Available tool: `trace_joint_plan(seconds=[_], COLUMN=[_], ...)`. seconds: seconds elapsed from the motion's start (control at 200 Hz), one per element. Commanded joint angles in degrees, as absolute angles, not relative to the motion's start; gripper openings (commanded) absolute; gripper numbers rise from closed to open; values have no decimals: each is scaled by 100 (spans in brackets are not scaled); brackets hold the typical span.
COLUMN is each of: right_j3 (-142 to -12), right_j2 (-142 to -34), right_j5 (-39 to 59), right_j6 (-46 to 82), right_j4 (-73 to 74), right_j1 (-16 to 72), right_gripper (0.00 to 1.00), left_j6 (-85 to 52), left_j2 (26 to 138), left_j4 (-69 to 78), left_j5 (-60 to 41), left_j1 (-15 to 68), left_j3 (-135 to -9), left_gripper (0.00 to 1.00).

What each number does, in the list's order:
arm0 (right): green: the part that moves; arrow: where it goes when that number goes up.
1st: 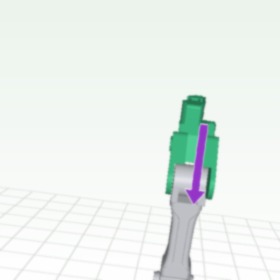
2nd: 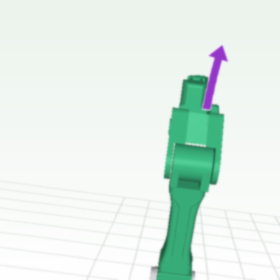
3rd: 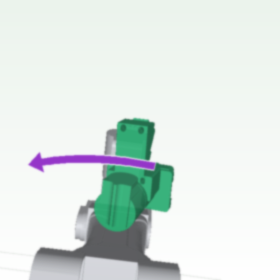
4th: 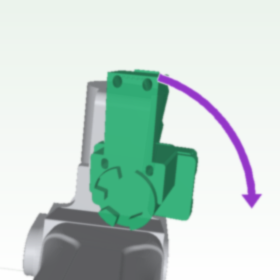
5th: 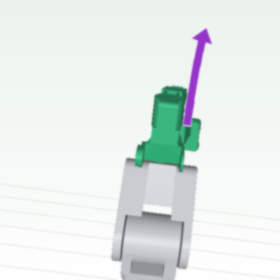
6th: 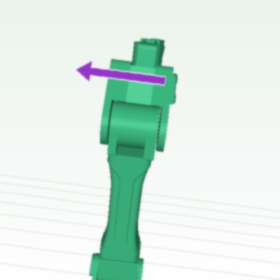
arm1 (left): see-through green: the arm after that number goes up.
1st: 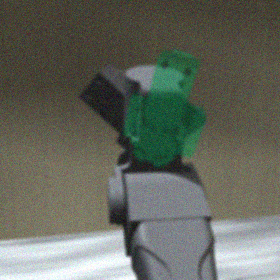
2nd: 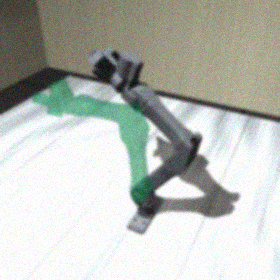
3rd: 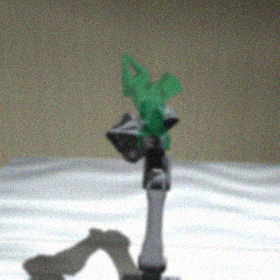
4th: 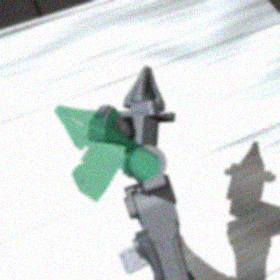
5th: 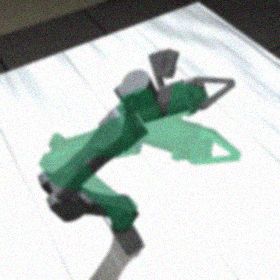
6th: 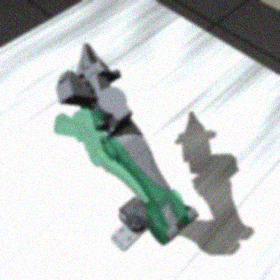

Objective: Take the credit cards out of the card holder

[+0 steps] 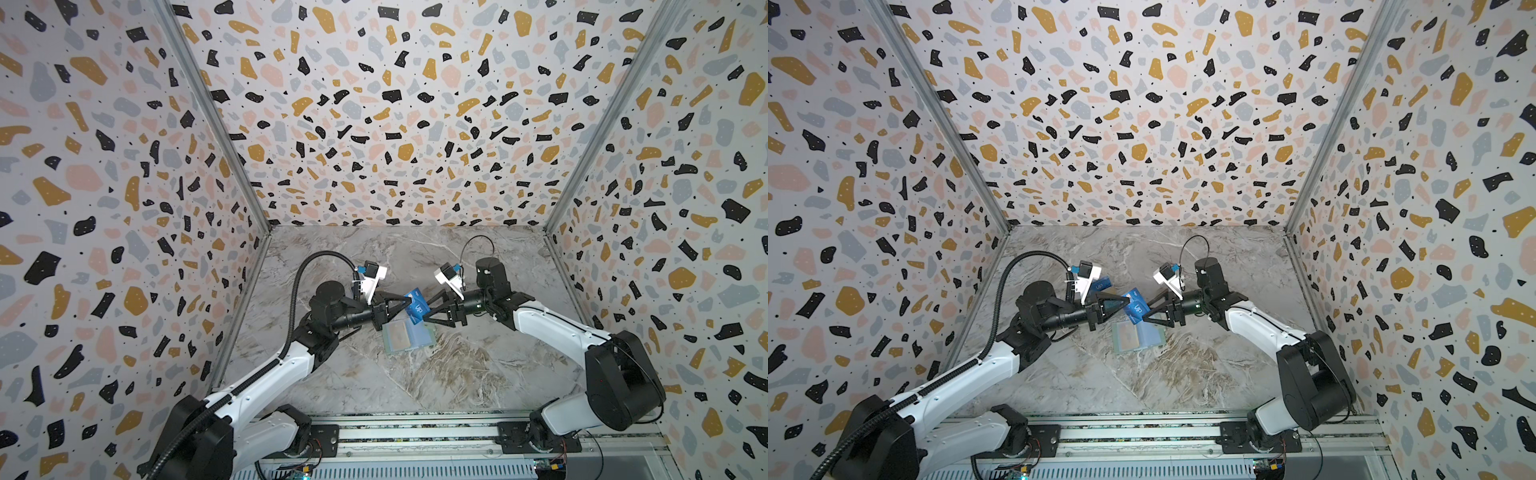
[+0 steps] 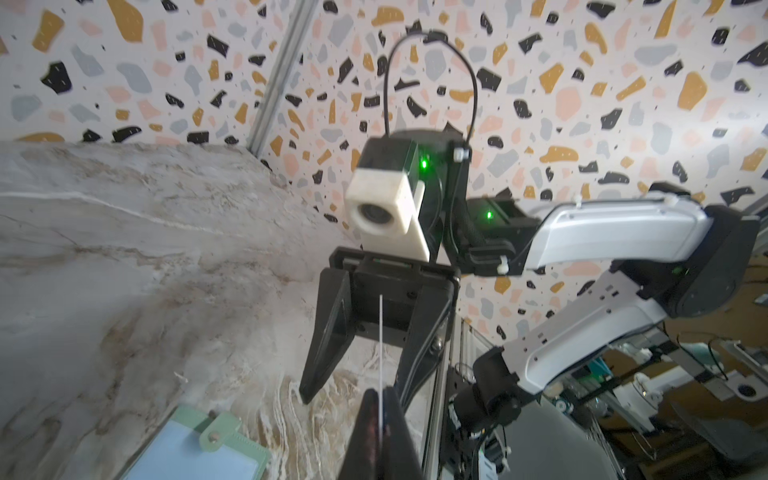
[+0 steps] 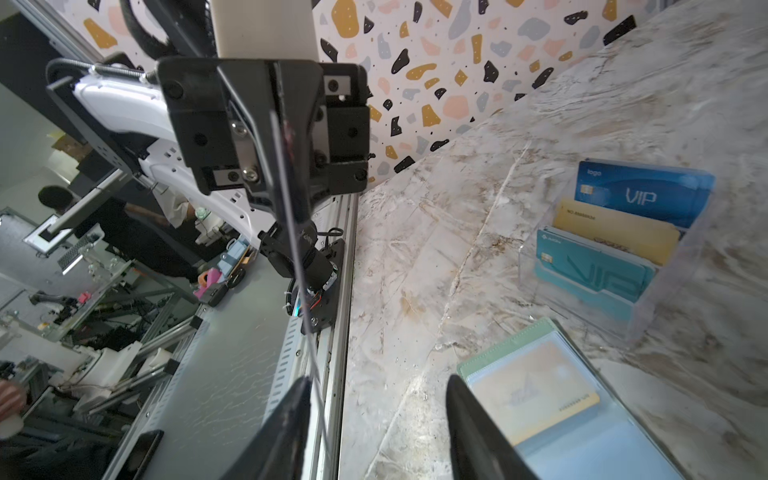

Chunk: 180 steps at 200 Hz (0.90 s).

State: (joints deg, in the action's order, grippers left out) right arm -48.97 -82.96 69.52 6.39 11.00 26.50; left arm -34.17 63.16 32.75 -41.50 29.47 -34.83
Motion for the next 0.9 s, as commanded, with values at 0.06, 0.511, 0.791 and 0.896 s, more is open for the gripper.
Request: trace_joint_plan(seconds=[0.06, 0.511, 0.791, 0.896], right_j3=[-4299, -3922, -4183, -4248], right_j2=[-7891, -8296, -8597, -8707], right_j5=[6551, 5770, 5342, 5250], right_j6=[2520, 4801, 5142, 5313], right_j4=[3645, 6998, 7558, 7952], right_j1=[2663, 3164, 3383, 3409], right_gripper=[64, 53, 47, 43], left_j6=[-4306, -4980, -5365, -5470], left_j2=[6026, 6138, 6205, 6238], left_j4=[5034, 6951, 8054, 8452], left_j5=[-3320, -2537, -2138, -2075], left_j1=[2953, 2953, 2953, 2953], left_j3=[-3228, -2544, -2135, -2019], left_gripper=[0, 0, 0, 0])
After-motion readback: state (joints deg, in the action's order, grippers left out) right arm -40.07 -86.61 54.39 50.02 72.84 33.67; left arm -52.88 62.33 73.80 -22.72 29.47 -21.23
